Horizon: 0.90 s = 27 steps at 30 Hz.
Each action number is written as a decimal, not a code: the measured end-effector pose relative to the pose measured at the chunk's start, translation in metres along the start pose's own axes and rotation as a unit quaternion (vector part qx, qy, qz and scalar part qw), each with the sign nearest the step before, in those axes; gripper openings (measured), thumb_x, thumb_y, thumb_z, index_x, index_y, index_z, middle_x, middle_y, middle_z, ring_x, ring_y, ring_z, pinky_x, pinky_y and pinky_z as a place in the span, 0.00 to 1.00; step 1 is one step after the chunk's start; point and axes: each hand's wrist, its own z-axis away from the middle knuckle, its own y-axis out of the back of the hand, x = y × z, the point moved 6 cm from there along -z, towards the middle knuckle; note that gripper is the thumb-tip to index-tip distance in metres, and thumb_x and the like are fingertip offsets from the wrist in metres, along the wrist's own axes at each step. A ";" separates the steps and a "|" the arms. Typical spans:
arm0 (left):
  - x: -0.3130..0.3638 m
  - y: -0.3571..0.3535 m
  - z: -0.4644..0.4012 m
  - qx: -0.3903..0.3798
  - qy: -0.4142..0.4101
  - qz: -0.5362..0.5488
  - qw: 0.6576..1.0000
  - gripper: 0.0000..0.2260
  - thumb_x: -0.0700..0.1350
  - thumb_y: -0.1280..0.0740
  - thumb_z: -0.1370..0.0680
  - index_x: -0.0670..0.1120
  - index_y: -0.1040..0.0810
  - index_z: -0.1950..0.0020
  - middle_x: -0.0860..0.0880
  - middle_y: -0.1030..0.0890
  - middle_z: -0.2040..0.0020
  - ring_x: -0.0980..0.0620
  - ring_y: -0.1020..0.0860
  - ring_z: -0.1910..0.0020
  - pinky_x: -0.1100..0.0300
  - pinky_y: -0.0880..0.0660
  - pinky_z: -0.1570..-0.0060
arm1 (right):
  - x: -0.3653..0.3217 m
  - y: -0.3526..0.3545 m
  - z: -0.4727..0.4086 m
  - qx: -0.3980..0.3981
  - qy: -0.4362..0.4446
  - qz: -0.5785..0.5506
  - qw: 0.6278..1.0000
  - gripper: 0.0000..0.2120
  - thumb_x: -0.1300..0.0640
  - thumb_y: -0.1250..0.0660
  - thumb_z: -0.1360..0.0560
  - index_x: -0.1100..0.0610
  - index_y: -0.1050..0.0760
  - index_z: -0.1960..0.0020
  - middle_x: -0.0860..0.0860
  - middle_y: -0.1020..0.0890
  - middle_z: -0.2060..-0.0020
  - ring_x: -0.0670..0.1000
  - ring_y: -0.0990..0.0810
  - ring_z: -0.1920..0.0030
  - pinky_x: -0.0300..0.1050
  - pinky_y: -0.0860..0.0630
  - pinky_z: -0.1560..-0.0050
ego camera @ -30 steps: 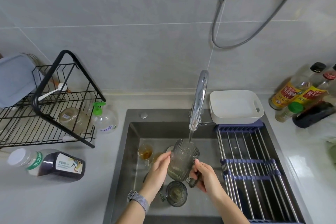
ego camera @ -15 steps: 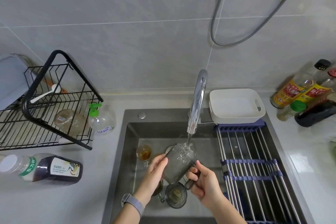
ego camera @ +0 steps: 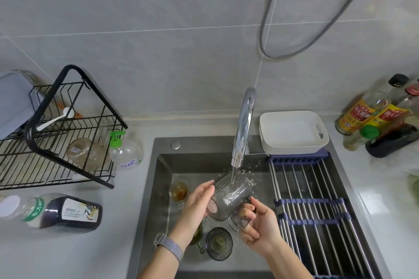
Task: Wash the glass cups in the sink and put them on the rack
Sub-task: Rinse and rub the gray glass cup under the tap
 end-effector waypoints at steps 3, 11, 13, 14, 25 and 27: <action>0.003 -0.005 0.001 -0.003 0.008 0.006 1.000 0.18 0.64 0.39 0.26 0.64 0.25 0.37 0.57 0.23 0.37 0.57 0.25 0.37 0.52 0.29 0.34 | -0.005 -0.002 0.004 0.023 0.028 0.043 0.998 0.16 0.50 0.43 0.24 0.53 0.37 0.69 0.46 0.35 0.79 0.45 0.43 0.87 0.31 0.54 0.78; -0.001 -0.012 -0.001 0.018 0.017 -0.023 0.999 0.14 0.52 0.46 0.16 0.58 0.30 0.32 0.56 0.30 0.30 0.56 0.32 0.31 0.52 0.38 0.26 | -0.025 -0.025 0.027 0.095 0.207 0.478 0.848 0.18 0.51 0.46 0.18 0.58 0.36 0.63 0.51 0.30 0.73 0.46 0.40 0.78 0.36 0.44 0.78; 0.000 -0.017 0.000 -0.001 0.011 -0.031 0.999 0.19 0.54 0.48 0.16 0.57 0.36 0.26 0.58 0.34 0.27 0.56 0.37 0.27 0.52 0.41 0.25 | -0.024 -0.035 0.036 0.102 0.245 0.555 0.788 0.19 0.47 0.44 0.19 0.56 0.34 0.65 0.50 0.28 0.71 0.45 0.35 0.75 0.37 0.37 0.72; 0.002 -0.020 0.001 -0.007 0.006 -0.033 0.999 0.20 0.55 0.49 0.17 0.57 0.39 0.24 0.59 0.37 0.26 0.57 0.39 0.26 0.51 0.42 0.24 | -0.023 -0.039 0.040 0.108 0.259 0.595 0.753 0.19 0.46 0.45 0.20 0.55 0.34 0.66 0.49 0.27 0.71 0.44 0.33 0.74 0.38 0.36 0.68; 0.014 -0.024 -0.003 -0.060 -0.042 -0.142 0.987 0.37 0.29 0.35 0.25 0.62 0.46 0.29 0.64 0.26 0.40 0.70 0.26 0.44 0.62 0.27 0.39 | -0.026 -0.053 0.053 0.115 0.316 0.771 0.541 0.14 0.46 0.43 0.19 0.34 0.34 0.63 0.47 0.24 0.69 0.46 0.26 0.64 0.39 0.33 0.63; 0.015 -0.028 -0.004 -0.093 -0.062 -0.155 0.981 0.40 0.33 0.30 0.28 0.58 0.49 0.28 0.65 0.28 0.40 0.75 0.28 0.44 0.76 0.30 0.45 | -0.025 -0.052 0.054 0.106 0.309 0.765 0.555 0.14 0.46 0.43 0.20 0.35 0.33 0.63 0.44 0.24 0.69 0.44 0.27 0.66 0.38 0.34 0.64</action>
